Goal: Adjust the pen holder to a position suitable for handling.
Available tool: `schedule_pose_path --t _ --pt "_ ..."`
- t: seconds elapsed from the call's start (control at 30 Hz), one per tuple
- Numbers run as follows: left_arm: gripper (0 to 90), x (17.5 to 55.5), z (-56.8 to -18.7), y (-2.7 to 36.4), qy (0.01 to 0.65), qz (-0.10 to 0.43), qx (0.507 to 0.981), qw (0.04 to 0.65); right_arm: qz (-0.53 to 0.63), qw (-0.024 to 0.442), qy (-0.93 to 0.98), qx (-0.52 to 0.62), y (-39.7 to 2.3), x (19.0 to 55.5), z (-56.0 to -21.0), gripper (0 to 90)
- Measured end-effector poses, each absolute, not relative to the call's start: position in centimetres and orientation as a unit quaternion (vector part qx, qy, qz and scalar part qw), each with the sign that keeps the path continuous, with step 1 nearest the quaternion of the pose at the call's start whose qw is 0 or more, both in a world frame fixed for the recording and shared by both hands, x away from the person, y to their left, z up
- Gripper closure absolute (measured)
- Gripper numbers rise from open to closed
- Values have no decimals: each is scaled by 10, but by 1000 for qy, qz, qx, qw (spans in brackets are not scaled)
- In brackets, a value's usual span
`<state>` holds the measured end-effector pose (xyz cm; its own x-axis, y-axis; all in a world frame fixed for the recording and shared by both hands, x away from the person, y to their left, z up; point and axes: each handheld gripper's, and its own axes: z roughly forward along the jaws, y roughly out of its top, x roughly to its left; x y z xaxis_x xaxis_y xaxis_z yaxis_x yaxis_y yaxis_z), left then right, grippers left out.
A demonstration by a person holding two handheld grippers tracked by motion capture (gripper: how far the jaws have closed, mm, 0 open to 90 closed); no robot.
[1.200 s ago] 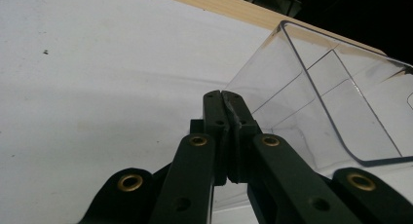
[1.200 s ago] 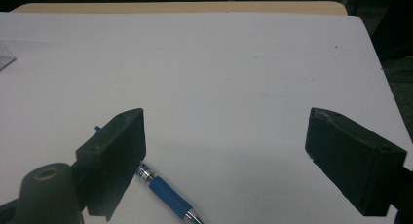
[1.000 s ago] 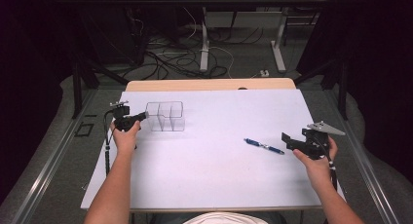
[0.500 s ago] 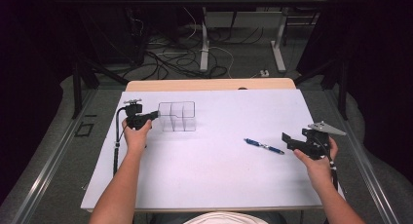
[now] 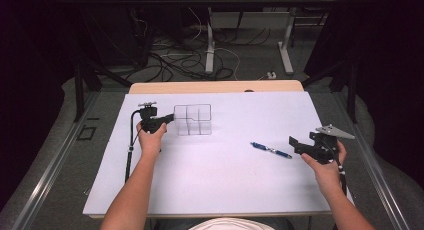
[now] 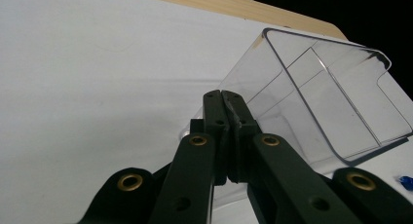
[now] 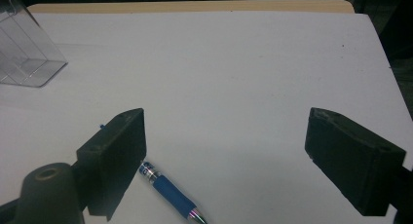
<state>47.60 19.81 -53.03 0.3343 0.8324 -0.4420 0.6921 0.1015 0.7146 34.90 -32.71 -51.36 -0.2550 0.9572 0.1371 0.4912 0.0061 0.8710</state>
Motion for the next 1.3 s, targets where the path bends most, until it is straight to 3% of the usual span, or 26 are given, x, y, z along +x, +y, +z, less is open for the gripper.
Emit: schedule_pose_path --t 0.87,1.3 --pt "897 483 -527 130 554 58 675 484 441 259 663 546 -327 347 -513 149" --pt "897 484 -527 118 545 50 684 482 442 256 661 550 -327 346 -513 149"
